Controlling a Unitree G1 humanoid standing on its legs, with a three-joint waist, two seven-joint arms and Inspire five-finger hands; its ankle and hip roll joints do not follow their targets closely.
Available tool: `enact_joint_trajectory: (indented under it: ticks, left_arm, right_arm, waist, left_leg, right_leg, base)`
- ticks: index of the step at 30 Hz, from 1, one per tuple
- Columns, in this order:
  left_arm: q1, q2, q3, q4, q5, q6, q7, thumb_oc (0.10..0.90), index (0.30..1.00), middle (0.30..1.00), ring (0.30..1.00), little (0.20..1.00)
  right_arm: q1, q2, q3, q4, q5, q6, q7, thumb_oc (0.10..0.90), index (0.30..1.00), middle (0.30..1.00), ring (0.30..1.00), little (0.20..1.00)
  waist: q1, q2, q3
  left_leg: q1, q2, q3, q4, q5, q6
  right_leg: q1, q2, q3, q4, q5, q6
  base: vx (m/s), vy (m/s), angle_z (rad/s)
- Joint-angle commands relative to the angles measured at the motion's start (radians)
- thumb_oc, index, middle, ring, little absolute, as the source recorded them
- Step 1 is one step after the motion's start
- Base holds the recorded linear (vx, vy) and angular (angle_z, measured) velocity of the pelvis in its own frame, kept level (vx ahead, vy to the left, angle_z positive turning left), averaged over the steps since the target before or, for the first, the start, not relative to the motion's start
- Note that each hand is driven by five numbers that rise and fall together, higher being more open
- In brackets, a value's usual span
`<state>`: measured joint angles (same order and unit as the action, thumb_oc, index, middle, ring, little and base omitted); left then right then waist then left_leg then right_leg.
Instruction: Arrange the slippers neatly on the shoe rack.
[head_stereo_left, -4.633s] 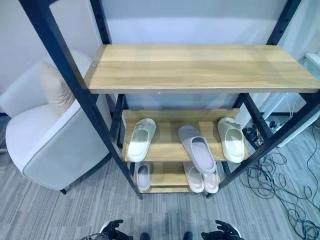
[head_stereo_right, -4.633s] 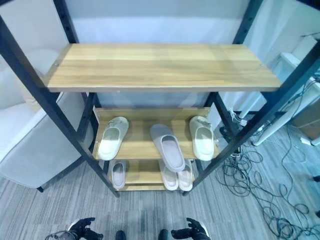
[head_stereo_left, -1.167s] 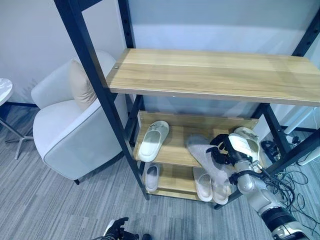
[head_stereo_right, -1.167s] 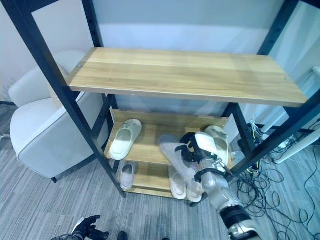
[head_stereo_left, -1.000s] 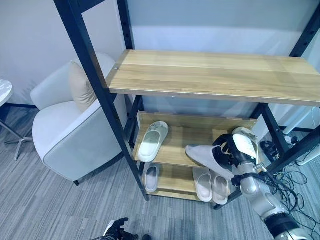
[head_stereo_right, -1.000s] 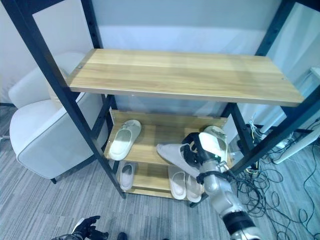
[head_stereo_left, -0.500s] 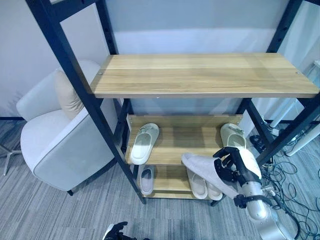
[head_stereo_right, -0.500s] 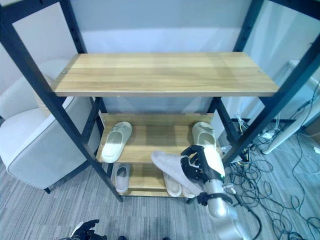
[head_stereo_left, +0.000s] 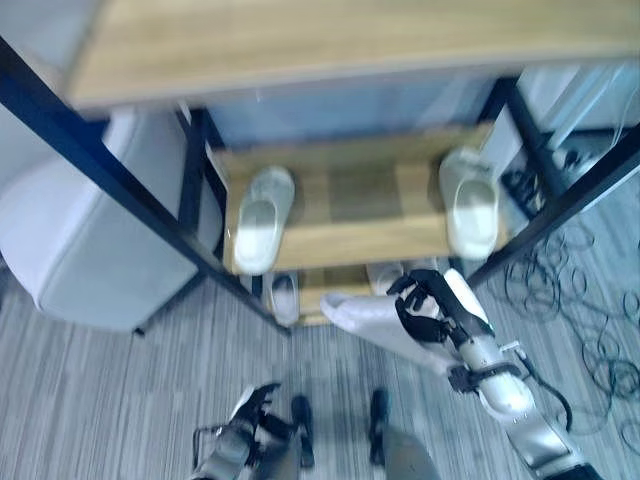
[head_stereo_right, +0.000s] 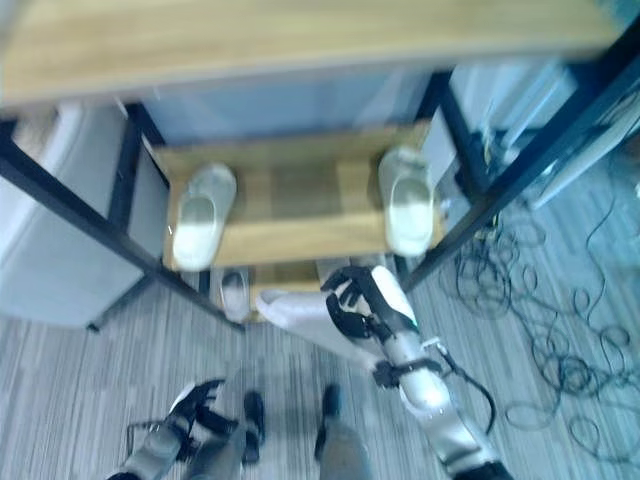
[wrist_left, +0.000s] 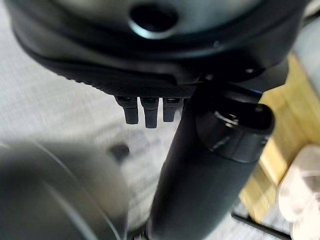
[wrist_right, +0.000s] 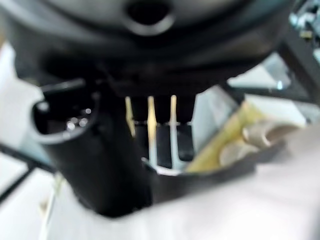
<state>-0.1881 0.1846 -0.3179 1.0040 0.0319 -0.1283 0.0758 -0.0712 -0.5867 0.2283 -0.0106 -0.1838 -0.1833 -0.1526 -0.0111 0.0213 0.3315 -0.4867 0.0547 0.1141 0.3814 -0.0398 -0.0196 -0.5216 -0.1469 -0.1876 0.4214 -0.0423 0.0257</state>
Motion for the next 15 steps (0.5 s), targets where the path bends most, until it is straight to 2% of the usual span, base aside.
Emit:
enact_joint_trajectory:
  ticks: [1,4,5,6,9,11,13,15]
  left_arm:
    - [0.076,0.026,-0.043,-0.009,-0.033,-0.021,0.023,0.8,0.9,0.9,0.9,0.9]
    - [0.056,0.042,-0.07,-0.068,-0.056,-0.022,0.031,0.8,0.9,0.9,0.9,0.9]
    - [0.044,0.061,-0.092,-0.159,-0.091,-0.029,0.046,0.8,0.9,0.9,0.9,0.9]
    - [0.039,0.072,-0.102,-0.193,-0.102,-0.033,0.05,0.8,0.9,0.9,0.9,0.9]
    - [-0.004,0.136,-0.145,-0.413,-0.145,-0.061,0.07,0.8,0.9,0.9,0.9,0.9]
    - [-0.008,0.148,-0.146,-0.451,-0.158,-0.065,0.073,0.8,0.9,0.9,0.9,0.9]
    - [-0.014,0.196,-0.143,-0.634,-0.223,-0.088,0.085,0.8,0.9,0.9,0.9,0.9]
    - [-0.019,0.223,-0.133,-0.727,-0.261,-0.101,0.096,0.8,0.9,0.9,0.9,0.9]
  right_arm:
    - [-0.074,-0.01,-0.043,-0.176,-0.01,-0.087,-0.095,0.4,0.3,0.3,0.3,0.3]
    - [-0.143,-0.021,-0.042,-0.166,-0.03,-0.081,-0.141,0.4,0.3,0.3,0.3,0.3]
    - [-0.199,-0.037,-0.056,-0.166,-0.066,-0.072,-0.194,0.4,0.3,0.3,0.3,0.3]
    - [-0.226,-0.043,-0.053,-0.158,-0.081,-0.068,-0.219,0.4,0.3,0.3,0.3,0.3]
    - [-0.36,-0.061,-0.072,-0.128,-0.143,-0.043,-0.31,0.4,0.3,0.3,0.3,0.3]
    - [-0.382,-0.064,-0.072,-0.122,-0.154,-0.04,-0.322,0.4,0.3,0.3,0.3,0.3]
    - [-0.444,-0.086,-0.091,-0.13,-0.188,-0.024,-0.355,0.4,0.3,0.3,0.3,0.3]
    - [-0.494,-0.118,-0.096,-0.11,-0.214,-0.006,-0.37,0.4,0.3,0.3,0.3,0.3]
  waist:
    - [-0.001,0.003,-0.087]
    - [0.007,0.01,-0.082]
    - [0.012,0.016,-0.066]
    - [0.016,0.019,-0.067]
    - [0.031,0.033,-0.059]
    - [0.035,0.036,-0.063]
    - [0.043,0.043,-0.049]
    - [0.05,0.044,-0.04]
  left_leg:
    - [-0.118,0.008,-0.012,0.139,-0.071,0.009]
    - [-0.273,0.014,-0.033,0.301,-0.134,0.006]
    - [-0.405,0.015,-0.046,0.417,-0.157,0.01]
    - [-0.46,0.016,-0.048,0.46,-0.17,0.012]
    - [-0.75,0.02,-0.092,0.7,-0.238,0.035]
    - [-0.805,0.017,-0.103,0.749,-0.252,0.041]
    - [-0.954,0.006,-0.124,0.902,-0.303,0.054]
    - [-1.024,-0.001,-0.126,0.991,-0.336,0.055]
  right_leg:
    - [-0.053,0.006,0.002,0.072,-0.078,0.045]
    - [-0.198,-0.006,0.011,0.237,-0.154,0.034]
    - [-0.327,-0.016,0.018,0.364,-0.192,0.014]
    - [-0.384,-0.021,0.02,0.41,-0.209,0.008]
    - [-0.655,-0.046,0.061,0.643,-0.287,-0.037]
    - [-0.71,-0.048,0.065,0.696,-0.302,-0.042]
    - [-0.855,-0.062,0.084,0.866,-0.359,-0.065]
    - [-0.922,-0.075,0.087,0.955,-0.387,-0.072]
  base:
    - [-0.2,-0.021,0.09]
    - [-0.06,-0.038,0.07]
    - [-0.14,-0.04,0.12]
    - [-0.19,-0.053,0.19]
    - [-0.08,-0.034,0.16]
    - [0.04,-0.027,0.23]
    - [0.12,-0.067,0.25]
    - [0.13,-0.06,0.29]
